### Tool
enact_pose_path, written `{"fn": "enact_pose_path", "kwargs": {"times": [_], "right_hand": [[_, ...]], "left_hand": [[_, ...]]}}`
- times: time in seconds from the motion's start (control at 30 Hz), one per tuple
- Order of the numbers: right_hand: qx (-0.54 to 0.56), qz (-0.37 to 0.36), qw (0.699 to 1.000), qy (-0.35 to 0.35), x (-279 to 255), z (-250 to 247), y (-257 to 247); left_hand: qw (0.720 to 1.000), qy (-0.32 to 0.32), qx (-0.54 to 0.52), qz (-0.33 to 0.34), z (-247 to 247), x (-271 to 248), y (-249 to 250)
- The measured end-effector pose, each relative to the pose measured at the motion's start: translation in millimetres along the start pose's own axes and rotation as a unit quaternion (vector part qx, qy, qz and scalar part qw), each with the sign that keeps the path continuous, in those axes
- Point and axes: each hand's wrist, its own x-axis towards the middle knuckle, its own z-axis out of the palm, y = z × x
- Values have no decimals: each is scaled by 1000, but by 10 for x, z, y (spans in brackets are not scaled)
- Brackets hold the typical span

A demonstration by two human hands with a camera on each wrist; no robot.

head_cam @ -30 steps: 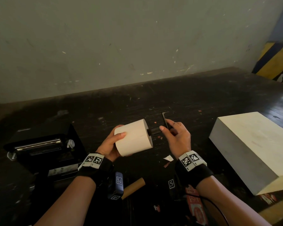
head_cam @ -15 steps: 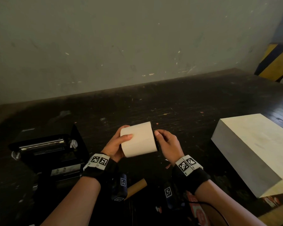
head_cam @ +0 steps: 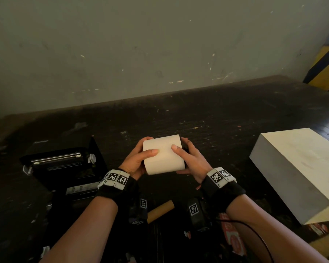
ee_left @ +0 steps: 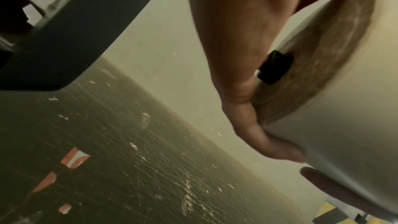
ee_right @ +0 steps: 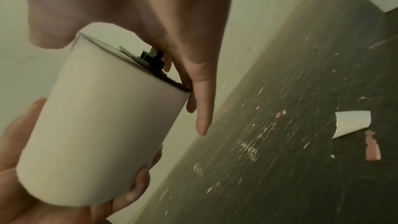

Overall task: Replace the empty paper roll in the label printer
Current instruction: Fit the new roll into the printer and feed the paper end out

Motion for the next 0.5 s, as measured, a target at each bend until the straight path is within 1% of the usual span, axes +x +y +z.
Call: {"fn": "enact_pose_path", "kwargs": {"times": [0.13, 0.23, 0.43, 0.47, 0.5], "right_hand": [[49, -39, 998, 27, -21, 117, 28], [63, -51, 996, 40, -55, 160, 37], [129, -29, 990, 52, -143, 141, 71], [145, -23, 987, 59, -156, 117, 84], [158, -19, 985, 65, -167, 86, 95]], "left_hand": [[1000, -2, 2, -2, -6, -91, 0], [1000, -2, 26, 2, 15, -179, 41], [998, -8, 67, -5, -31, -320, 28], [997, 5, 75, -11, -86, -324, -18], [996, 33, 86, -20, -130, -341, -73]]}}
